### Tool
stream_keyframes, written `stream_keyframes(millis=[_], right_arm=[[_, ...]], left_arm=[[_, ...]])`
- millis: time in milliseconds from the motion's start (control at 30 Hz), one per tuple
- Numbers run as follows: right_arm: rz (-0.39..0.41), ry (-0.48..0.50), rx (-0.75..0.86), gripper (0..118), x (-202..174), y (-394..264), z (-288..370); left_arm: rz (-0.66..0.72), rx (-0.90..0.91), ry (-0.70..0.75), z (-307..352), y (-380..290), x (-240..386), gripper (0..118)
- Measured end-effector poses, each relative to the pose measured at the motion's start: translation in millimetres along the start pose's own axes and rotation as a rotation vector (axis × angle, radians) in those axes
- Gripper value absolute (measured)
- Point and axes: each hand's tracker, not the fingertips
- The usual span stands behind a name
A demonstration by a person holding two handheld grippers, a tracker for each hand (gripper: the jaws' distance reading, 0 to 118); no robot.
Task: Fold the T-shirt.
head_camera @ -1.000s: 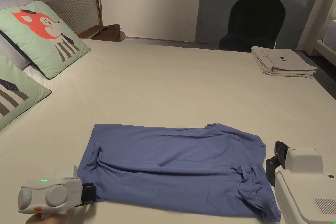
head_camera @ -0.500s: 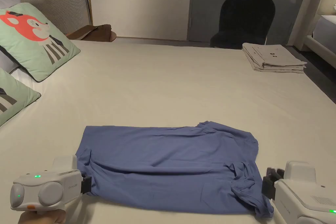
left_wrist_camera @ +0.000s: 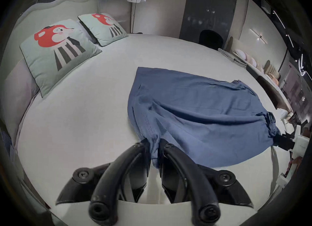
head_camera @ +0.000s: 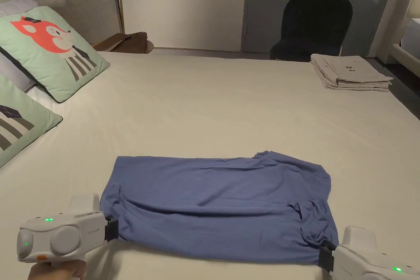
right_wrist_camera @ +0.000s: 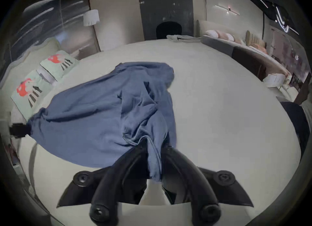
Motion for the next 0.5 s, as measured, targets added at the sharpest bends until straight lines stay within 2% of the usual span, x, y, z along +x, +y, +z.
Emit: stream_keyframes(millis=[267, 367, 500], right_arm=[[0.004, 0.008, 0.065, 11, 15, -3, 47], [-0.016, 0.027, 0.058, 11, 21, -17, 63], [-0.025, 0.037, 0.031, 11, 27, -47, 83]], left_arm=[[0.063, -0.001, 0.001, 14, -17, -20, 5], [0.115, -0.014, -0.027, 29, -34, -27, 5], [0.106, -0.039, -0.032, 51, -65, -33, 5]])
